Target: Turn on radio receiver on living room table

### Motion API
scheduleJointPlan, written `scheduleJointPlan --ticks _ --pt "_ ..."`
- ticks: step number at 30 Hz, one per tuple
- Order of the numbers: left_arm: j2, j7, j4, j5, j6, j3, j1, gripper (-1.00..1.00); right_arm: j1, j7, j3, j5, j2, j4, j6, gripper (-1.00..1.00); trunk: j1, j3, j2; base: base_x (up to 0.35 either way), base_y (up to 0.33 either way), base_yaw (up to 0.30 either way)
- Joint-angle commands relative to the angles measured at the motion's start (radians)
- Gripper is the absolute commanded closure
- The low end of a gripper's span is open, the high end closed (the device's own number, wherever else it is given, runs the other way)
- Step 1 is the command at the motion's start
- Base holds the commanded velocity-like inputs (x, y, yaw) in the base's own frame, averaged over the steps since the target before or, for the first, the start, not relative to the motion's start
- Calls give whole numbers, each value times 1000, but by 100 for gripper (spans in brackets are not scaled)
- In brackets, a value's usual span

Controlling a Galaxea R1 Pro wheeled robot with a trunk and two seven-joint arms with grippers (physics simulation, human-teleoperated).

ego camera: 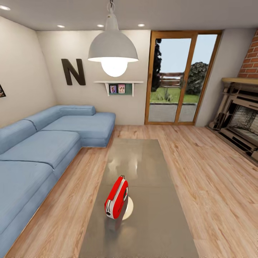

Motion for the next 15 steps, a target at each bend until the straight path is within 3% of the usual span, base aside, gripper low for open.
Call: scheduleJointPlan --ticks 1,15 --pt "0 0 0 0 0 0 0 -100 0 0 0 0 0 1 0 -100 -4 2 7 0 0 0" --pt "0 -1 0 0 1 0 0 -100 0 0 0 0 0 0 1 -100 -58 24 105 0 0 0"
